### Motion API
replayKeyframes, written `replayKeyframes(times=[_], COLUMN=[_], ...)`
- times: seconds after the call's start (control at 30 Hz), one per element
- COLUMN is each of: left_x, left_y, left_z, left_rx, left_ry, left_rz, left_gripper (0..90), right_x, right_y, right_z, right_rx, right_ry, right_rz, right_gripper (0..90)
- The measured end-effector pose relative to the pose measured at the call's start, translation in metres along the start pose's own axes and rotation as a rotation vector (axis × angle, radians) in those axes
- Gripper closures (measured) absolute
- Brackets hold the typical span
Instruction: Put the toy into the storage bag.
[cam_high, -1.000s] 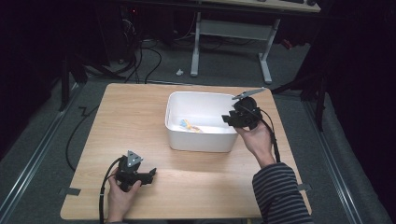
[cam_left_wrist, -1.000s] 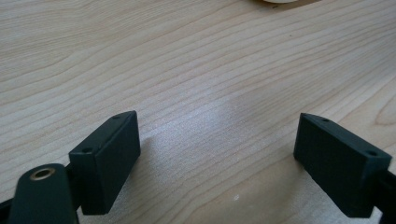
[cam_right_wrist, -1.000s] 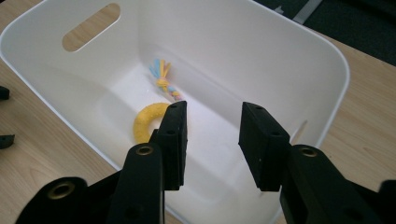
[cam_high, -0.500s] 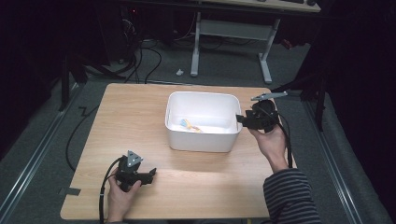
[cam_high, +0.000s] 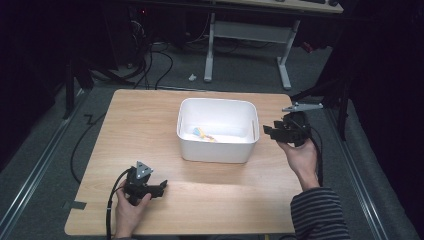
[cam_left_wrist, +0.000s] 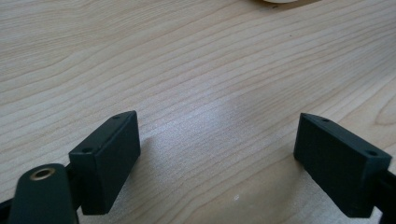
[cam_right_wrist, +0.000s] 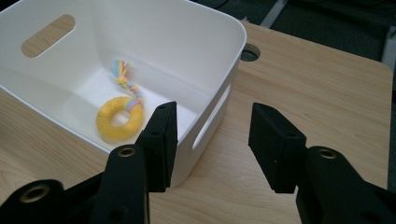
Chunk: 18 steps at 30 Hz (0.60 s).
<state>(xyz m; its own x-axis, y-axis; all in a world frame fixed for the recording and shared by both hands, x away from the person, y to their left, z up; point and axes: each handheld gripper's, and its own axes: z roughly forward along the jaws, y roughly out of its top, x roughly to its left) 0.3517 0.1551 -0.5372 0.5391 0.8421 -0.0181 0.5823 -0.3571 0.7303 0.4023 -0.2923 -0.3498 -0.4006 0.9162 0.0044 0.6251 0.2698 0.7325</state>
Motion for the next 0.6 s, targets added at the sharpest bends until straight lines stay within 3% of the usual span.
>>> replayKeyframes(times=[0.4,0.6], left_x=[0.000,0.000], left_y=[0.000,0.000], left_z=[0.000,0.000], left_rx=[0.001,0.001], left_ry=[-0.001,-0.001], left_rz=[0.000,0.000], left_gripper=[14.8,14.8], right_x=[-0.009,-0.017], right_y=[-0.014,-0.026], right_z=[-0.019,-0.025], right_rx=[-0.022,-0.024], right_ry=[-0.024,-0.030], right_rz=[0.005,0.032], right_gripper=[52.4,52.4])
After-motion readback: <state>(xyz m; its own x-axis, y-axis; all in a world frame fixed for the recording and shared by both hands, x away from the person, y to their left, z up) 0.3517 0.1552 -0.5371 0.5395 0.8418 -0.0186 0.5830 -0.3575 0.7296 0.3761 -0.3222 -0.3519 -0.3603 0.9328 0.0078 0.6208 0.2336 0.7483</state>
